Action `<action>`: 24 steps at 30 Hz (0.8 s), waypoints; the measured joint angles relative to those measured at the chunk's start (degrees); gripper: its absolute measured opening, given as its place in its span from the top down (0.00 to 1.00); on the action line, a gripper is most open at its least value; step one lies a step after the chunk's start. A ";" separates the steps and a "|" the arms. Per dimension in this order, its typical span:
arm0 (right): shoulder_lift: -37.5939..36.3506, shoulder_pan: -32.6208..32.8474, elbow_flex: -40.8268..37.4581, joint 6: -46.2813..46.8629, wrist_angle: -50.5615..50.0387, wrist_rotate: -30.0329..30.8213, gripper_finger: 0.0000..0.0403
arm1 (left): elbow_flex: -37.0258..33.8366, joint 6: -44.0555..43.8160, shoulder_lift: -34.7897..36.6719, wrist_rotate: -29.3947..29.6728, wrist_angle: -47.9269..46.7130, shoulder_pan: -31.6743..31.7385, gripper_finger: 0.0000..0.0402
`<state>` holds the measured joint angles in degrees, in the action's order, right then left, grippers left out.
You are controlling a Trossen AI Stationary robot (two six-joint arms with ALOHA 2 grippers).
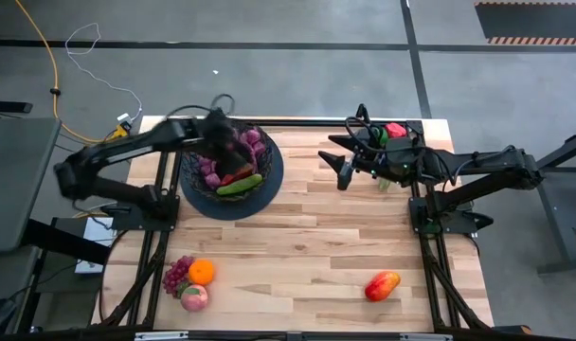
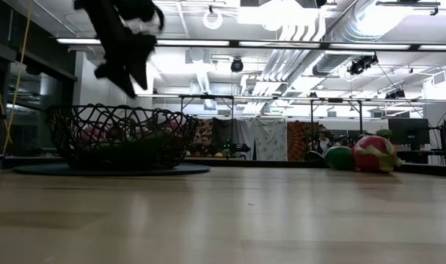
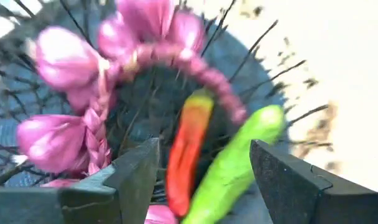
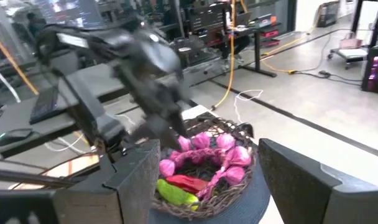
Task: Build produce basket
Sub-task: Put the red mango into the black wire basket
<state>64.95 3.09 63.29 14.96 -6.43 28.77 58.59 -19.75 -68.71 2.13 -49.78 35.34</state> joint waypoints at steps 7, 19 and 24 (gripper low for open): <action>0.00 -0.09 -0.02 -0.09 -0.20 0.73 0.35 | -0.63 -2.60 18.29 0.07 13.06 -6.43 0.40; 0.00 -0.09 -0.02 -0.92 -0.18 0.71 0.35 | -20.74 -0.09 38.65 7.24 53.74 -20.69 0.40; 0.00 -0.09 -0.02 -1.09 -0.18 0.69 0.35 | -22.34 1.69 39.95 9.49 54.14 -21.95 0.40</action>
<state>64.95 3.01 63.26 13.87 -6.61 29.45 36.25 -18.06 -28.76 11.62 4.36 13.39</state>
